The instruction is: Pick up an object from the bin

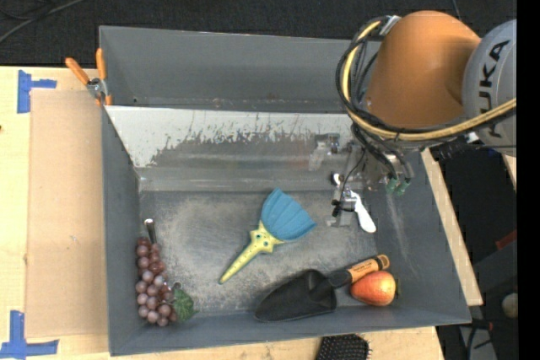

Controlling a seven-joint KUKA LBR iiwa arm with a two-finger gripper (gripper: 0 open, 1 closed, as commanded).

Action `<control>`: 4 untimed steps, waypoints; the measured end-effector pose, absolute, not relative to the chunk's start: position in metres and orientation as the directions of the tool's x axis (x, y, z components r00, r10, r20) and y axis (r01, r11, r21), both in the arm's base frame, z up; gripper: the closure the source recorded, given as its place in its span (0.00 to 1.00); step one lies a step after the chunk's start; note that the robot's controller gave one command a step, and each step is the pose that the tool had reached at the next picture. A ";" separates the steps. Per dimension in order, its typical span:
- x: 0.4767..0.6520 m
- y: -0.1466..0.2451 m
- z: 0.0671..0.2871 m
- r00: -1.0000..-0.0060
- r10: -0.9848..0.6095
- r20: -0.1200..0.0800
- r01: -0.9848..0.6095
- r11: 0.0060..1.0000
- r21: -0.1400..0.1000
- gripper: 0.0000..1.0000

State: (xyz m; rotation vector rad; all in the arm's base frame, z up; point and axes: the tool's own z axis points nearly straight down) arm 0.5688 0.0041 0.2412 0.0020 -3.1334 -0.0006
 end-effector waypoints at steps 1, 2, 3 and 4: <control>0.570 0.004 0.245 -1.000 -0.001 0.001 -0.001 1.000 0.000 0.00; 0.575 0.018 0.184 -0.993 -0.116 -0.001 -0.116 0.993 0.001 0.00; 0.577 0.040 0.160 -0.917 -0.399 -0.004 -0.399 0.917 -0.001 0.00; 0.581 0.050 0.121 -0.848 -0.530 0.003 -0.530 0.848 0.002 0.00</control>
Offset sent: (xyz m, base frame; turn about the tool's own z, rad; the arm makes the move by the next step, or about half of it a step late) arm 0.0133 0.0382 -0.1712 -0.3298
